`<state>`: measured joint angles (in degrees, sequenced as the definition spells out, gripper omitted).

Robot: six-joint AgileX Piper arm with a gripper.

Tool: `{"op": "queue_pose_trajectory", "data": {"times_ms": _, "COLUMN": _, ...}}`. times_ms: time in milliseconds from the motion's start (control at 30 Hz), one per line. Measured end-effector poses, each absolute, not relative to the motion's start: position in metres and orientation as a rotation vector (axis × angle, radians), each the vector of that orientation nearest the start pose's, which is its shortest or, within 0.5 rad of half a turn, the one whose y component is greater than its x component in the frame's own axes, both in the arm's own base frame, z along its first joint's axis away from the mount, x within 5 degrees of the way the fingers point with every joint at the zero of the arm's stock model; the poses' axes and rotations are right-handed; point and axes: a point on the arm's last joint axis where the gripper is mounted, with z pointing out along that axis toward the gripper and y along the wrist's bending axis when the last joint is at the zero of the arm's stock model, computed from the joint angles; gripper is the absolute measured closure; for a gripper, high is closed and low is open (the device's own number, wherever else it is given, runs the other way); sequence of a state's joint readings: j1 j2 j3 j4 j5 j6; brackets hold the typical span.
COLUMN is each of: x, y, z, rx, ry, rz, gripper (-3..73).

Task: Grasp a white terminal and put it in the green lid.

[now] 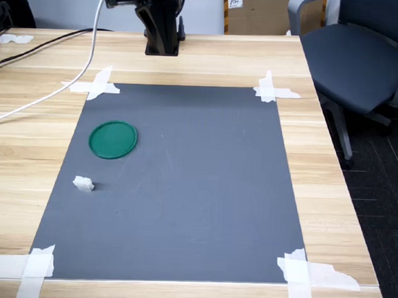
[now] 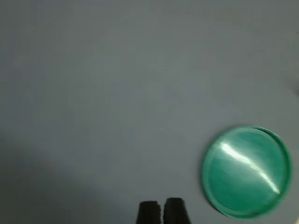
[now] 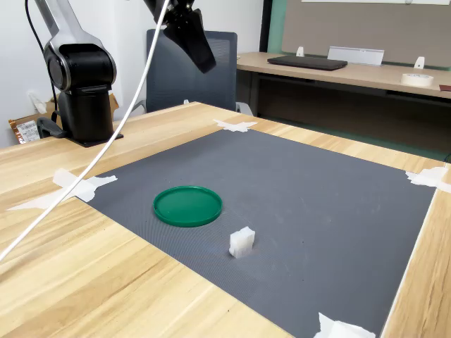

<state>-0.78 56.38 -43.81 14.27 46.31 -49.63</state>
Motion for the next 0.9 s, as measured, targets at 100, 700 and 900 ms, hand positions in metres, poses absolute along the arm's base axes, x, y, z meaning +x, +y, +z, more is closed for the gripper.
{"op": "queue_pose_trajectory", "data": {"times_ms": 100, "x": 0.193, "y": 0.009, "z": 0.3, "rx": -0.912, "ry": 2.362, "rz": -0.127, "gripper": 71.7}}
{"op": "queue_pose_trajectory", "data": {"times_ms": 700, "x": 0.247, "y": -0.031, "z": 0.309, "rx": -1.109, "ry": 2.457, "rz": -0.209, "gripper": 26.2}}
{"op": "queue_pose_trajectory", "data": {"times_ms": 900, "x": 0.269, "y": -0.06, "z": 0.304, "rx": -1.182, "ry": 2.463, "rz": -0.223, "gripper": 22.8}}
